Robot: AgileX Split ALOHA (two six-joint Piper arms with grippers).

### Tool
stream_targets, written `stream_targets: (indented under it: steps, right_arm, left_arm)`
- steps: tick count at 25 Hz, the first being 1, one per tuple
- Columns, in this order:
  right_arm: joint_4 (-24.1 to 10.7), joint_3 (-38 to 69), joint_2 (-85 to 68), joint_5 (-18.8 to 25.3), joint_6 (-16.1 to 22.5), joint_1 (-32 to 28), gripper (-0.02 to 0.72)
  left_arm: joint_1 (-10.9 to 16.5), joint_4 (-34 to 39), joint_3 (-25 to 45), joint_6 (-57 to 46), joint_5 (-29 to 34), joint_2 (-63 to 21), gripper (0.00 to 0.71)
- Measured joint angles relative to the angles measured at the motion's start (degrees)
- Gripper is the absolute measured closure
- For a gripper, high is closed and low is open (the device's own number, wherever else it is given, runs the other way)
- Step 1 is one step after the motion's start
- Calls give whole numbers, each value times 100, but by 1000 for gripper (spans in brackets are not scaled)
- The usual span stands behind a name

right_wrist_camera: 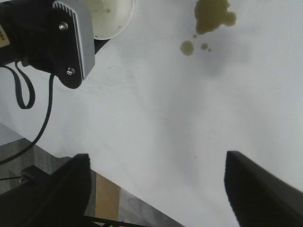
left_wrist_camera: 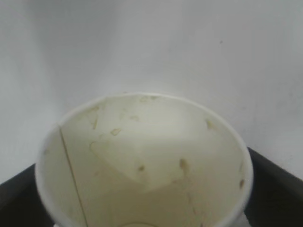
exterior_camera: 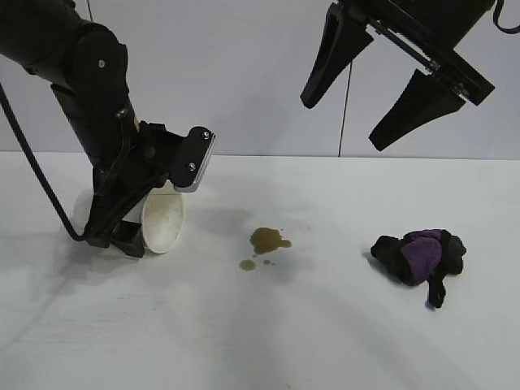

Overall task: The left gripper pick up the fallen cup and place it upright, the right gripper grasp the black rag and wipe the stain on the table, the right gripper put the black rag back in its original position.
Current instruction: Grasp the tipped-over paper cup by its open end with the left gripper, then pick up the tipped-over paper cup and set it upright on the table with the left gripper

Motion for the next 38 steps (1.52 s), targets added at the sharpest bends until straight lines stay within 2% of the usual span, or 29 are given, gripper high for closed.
stream_targets:
  steps: [8,14,18,21,24,27,29,32,35,37,38]
  right_arm:
    - [0,0,0,0,-16,0,167]
    - [0,0,0,0,-41,0,167]
    - [0,0,0,0,-61,0,167]
    - [0,0,0,0,-95,0,167]
    - [0,0,0,0,-108,0,167]
    - [0,0,0,0,-119,0,167]
    - [0,0,0,0,-119,0,167]
    - [-5,0,0,0,-123,0,167]
    - [-5,0,0,0,-123,0,167]
    - [-5,0,0,0,-125,0,167]
    - [-5,0,0,0,-125,0,167]
  left_arm:
    - [0,-39,-85,-585,115,0,203]
    - [0,-276,-105,-719,186,-121,216]
    - [68,-1240,-105,-713,85,-488,219]
    - [272,-2241,-105,-597,73,-868,219]
    - [584,-3307,-105,-272,107,-1286,219]
    - [1071,-4271,-105,141,466,-1729,219]
    - [1480,-4965,-105,418,901,-2001,221]
    - [2243,-6224,29,1088,1896,-2273,221]
    - [3023,-7512,266,2042,3258,-2370,221]
    - [3426,-8231,478,2593,3618,-2402,221]
    - [3542,-8532,607,2778,3655,-2407,221]
